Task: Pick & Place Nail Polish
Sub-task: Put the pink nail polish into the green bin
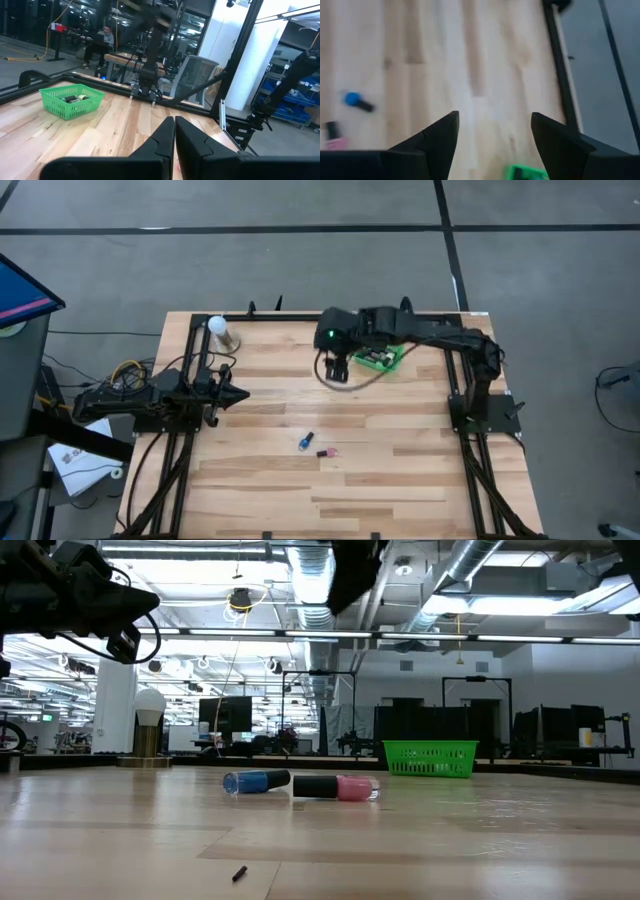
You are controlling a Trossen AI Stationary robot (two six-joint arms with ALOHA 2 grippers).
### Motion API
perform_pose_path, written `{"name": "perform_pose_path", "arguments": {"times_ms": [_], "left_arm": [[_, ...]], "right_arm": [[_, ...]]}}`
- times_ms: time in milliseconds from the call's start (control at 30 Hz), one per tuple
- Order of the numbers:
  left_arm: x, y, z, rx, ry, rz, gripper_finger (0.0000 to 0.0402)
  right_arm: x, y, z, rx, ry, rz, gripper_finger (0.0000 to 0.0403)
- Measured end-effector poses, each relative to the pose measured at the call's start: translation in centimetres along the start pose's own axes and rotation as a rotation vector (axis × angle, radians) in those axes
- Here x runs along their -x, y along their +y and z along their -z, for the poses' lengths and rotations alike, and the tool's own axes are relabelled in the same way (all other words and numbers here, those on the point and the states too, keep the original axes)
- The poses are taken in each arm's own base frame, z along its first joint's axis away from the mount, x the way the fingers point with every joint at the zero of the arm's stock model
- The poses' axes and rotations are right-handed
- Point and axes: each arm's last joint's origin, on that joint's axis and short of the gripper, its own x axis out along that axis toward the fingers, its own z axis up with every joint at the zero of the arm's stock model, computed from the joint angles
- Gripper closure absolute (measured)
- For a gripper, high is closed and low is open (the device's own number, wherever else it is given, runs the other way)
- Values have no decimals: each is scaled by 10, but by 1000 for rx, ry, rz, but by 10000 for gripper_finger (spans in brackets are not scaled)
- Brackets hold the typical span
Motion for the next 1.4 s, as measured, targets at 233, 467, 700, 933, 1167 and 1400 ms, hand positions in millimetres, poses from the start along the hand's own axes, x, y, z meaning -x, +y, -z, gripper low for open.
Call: {"name": "perform_pose_path", "arguments": {"times_ms": [233, 467, 700, 933, 1167, 1400], "left_arm": [[0, 0, 0, 0, 0, 0, 393], [0, 0, 0, 0, 0, 0, 393], [0, 0, 0, 0, 0, 0, 393], [0, 0, 0, 0, 0, 0, 393], [0, 0, 0, 0, 0, 0, 393], [0, 0, 0, 0, -1, 0, 393]], "right_arm": [[15, 65, -6, 82, -45, -92, 163], [33, 122, -5, 125, -105, -177, 163], [39, 169, 1, 102, -104, -246, 163], [2, 216, 11, 138, 5, -259, 163], [-66, 246, 26, 177, 194, -329, 163], [-126, 252, 41, 186, 348, -389, 163]]}}
